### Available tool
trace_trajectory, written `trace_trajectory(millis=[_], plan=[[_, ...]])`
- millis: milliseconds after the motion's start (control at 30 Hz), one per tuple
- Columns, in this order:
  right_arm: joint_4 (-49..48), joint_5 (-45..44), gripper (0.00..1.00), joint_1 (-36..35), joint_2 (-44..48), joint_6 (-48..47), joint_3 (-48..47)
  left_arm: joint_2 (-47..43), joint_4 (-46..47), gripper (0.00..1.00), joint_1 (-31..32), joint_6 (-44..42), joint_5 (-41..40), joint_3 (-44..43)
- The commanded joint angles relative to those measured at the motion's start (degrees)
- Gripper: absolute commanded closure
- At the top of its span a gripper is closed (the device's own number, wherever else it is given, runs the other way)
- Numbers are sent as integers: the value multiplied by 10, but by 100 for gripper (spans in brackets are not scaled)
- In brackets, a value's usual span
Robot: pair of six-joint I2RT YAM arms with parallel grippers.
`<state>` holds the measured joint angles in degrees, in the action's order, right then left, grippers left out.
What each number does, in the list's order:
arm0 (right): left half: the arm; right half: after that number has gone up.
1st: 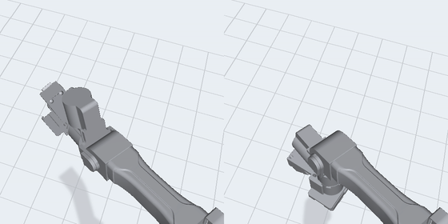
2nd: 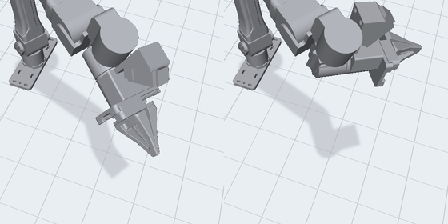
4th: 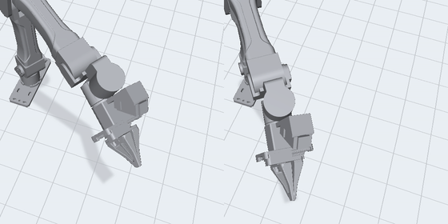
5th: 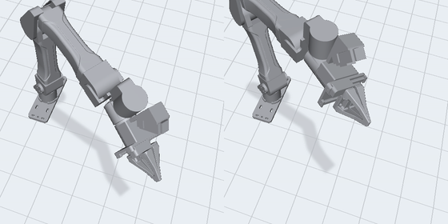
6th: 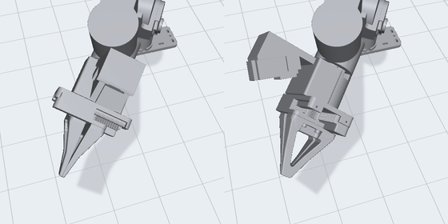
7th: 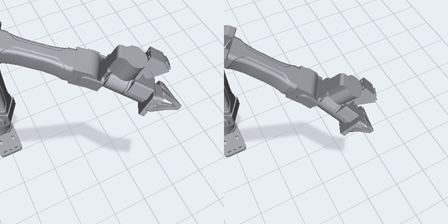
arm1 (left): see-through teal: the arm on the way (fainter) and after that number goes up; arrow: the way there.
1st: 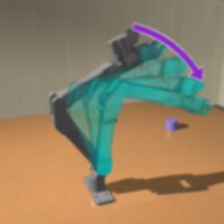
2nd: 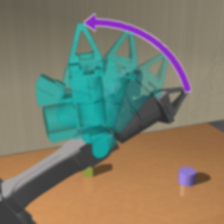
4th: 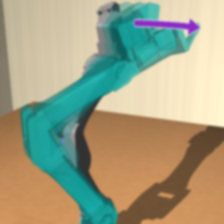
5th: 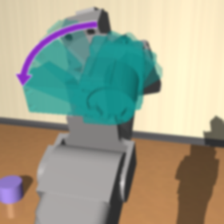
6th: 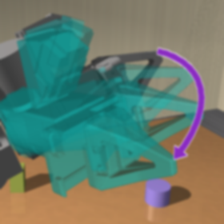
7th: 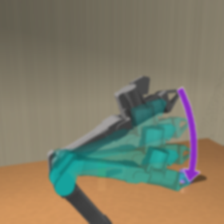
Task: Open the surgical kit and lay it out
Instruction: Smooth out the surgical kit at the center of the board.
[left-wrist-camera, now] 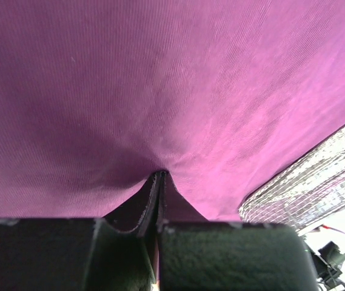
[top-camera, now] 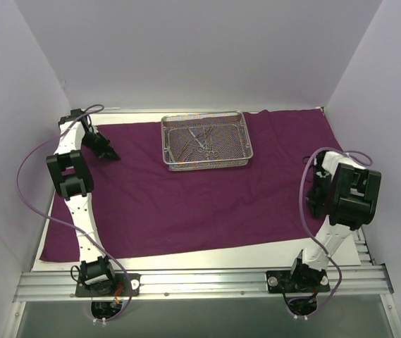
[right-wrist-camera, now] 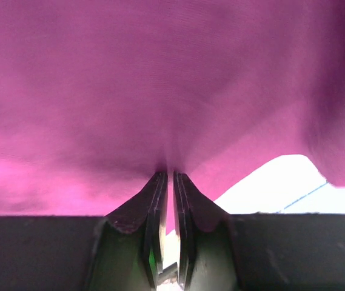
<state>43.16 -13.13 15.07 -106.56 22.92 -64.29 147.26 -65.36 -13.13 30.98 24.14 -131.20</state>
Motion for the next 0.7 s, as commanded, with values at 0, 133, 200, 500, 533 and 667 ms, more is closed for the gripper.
trace_trajectory(millis=[0,133,200,500,533,667], plan=[[78,5,89,32,27,38,15,45,20,98,-16,-15,-42,-35],[120,65,84,-18,71,39,8,62,11,98,-18,-42,-62,-84],[130,48,82,-97,105,55,-26,68,10,98,-23,-44,-64,-99],[82,57,73,-145,61,18,-224,10,17,78,-25,-44,-79,-94],[65,58,73,-140,48,11,-232,-13,20,74,-23,-37,-70,-80],[5,90,74,-142,-23,-12,-279,-77,34,70,-3,-8,-45,23]])
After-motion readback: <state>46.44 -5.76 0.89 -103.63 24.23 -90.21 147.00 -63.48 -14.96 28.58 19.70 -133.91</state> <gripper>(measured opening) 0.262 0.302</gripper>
